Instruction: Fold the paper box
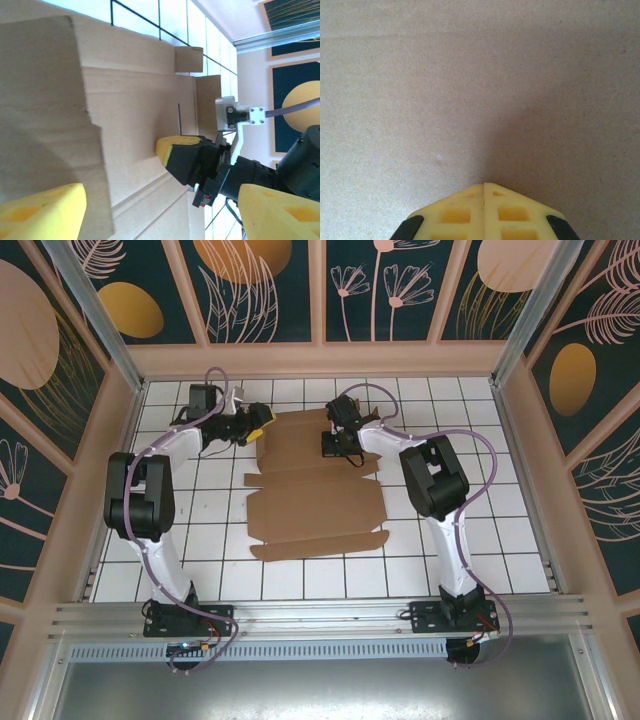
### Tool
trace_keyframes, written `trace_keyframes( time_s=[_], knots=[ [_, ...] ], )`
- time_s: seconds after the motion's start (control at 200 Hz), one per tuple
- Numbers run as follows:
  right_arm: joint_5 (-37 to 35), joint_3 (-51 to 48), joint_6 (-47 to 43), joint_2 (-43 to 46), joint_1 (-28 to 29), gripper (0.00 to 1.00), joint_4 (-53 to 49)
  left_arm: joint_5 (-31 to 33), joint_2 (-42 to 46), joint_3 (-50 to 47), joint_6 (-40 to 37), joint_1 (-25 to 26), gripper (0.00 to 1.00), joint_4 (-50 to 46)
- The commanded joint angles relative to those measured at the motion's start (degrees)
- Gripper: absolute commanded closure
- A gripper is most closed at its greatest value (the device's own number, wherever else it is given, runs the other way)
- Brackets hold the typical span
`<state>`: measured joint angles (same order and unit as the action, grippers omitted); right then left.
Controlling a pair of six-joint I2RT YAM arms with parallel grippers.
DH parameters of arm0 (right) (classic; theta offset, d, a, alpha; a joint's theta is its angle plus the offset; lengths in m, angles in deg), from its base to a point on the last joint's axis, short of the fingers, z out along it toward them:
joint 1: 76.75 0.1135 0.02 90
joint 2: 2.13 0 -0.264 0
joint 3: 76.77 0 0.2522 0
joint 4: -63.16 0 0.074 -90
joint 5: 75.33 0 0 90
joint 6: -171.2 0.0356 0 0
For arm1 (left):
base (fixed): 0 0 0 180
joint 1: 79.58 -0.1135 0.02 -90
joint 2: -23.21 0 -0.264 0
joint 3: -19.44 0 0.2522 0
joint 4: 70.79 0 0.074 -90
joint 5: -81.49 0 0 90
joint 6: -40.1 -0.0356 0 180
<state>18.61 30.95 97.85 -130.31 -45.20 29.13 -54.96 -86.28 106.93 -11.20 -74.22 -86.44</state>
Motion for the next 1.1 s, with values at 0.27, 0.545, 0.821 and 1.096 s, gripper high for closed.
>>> trace_keyframes(
  time_s=[0.27,0.545,0.821,1.096],
  knots=[
    [-0.8,-4.6,-0.7,-4.2,0.4,1.00,-6.1,-2.2,-2.4,-3.3,2.8,0.2,0.22,5.9],
    [-0.6,-4.4,-0.9,-4.2,0.4,1.00,-6.3,-5.2,-1.6,-4.9,8.6,0.2,0.22,16.3],
    [-0.4,-4.3,-0.9,-4.1,0.3,1.00,-6.3,-8.7,-7.4,-8.4,15.6,0.2,0.22,33.4],
    [-0.5,-4.7,-0.9,-4.2,0.3,1.00,-6.6,-10.5,-14.4,-6.0,25.7,4.5,0.23,50.5]
  ],
)
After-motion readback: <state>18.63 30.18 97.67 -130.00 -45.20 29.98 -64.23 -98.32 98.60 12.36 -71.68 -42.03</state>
